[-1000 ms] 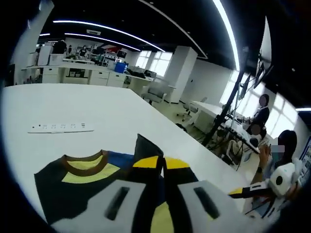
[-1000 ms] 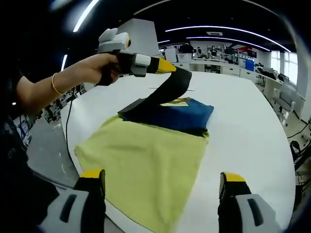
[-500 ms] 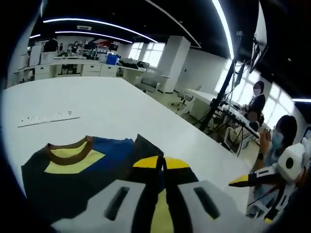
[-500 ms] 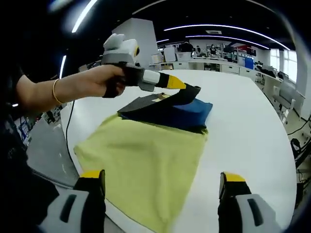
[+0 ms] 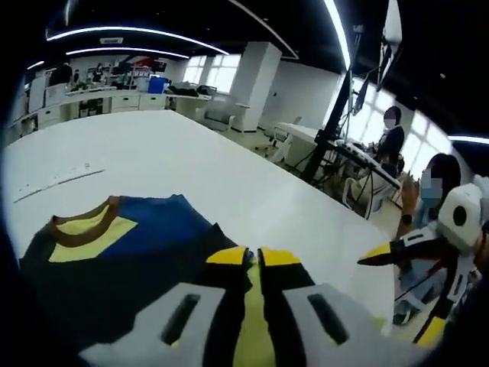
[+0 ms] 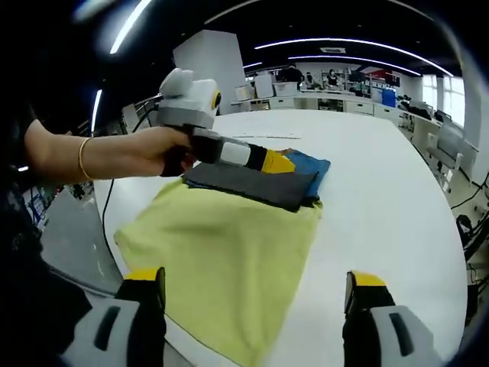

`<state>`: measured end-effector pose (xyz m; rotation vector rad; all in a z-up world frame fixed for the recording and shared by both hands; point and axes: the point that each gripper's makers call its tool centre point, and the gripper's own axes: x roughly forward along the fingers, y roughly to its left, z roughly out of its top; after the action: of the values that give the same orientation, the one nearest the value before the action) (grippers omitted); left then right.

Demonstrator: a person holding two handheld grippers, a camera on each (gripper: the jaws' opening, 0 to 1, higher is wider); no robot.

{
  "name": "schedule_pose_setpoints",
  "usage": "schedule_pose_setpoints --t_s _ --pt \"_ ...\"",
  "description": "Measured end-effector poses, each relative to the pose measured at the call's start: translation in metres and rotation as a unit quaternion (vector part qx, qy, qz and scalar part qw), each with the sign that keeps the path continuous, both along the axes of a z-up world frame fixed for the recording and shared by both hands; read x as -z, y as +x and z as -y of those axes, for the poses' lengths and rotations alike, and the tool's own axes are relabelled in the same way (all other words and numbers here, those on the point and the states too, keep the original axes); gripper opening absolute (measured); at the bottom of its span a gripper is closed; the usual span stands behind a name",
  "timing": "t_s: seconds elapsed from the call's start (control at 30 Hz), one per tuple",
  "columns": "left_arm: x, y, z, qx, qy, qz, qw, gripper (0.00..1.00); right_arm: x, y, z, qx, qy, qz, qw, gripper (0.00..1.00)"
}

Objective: Fold the garment on the visible template until the final outline fits inside the template.

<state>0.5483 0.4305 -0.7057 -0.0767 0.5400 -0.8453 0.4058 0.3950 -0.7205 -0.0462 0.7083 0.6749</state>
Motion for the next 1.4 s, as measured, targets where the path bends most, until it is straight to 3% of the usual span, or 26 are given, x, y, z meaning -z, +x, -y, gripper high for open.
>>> schedule_pose_setpoints --t_s 0.13,0.33,0.53,0.73,0.97,1.23,1.4 --pt "0.001 -0.004 -0.003 0.017 0.017 0.018 0.9995 0.18 0.0 0.0 -0.002 -0.006 0.001 0.0 1.0 0.99" --pt "-0.003 -0.006 -0.016 0.018 0.023 0.035 0.999 0.44 -0.001 0.001 -0.005 -0.028 -0.006 0.001 0.9996 1.0" --pt "-0.006 -0.009 -0.039 0.011 0.024 0.033 0.9991 0.55 -0.004 0.003 -0.01 -0.055 -0.003 0.0 0.9985 1.0" --pt "-0.014 -0.014 -0.064 0.002 0.008 0.032 0.9994 0.71 -0.011 0.003 -0.019 -0.088 0.015 -0.001 0.996 1.0" --pt "-0.016 -0.027 -0.092 -0.005 0.012 0.033 0.9994 0.9 -0.011 -0.003 -0.03 -0.133 0.017 -0.008 0.991 1.0" --pt "-0.019 -0.046 -0.118 -0.005 0.0 0.021 0.9998 0.99 -0.005 -0.013 -0.034 -0.186 -0.004 -0.024 0.9823 1.0" --pt "-0.018 -0.061 -0.135 -0.003 -0.002 0.012 0.9999 0.99 -0.002 -0.018 -0.036 -0.208 -0.011 -0.029 0.9777 1.0"
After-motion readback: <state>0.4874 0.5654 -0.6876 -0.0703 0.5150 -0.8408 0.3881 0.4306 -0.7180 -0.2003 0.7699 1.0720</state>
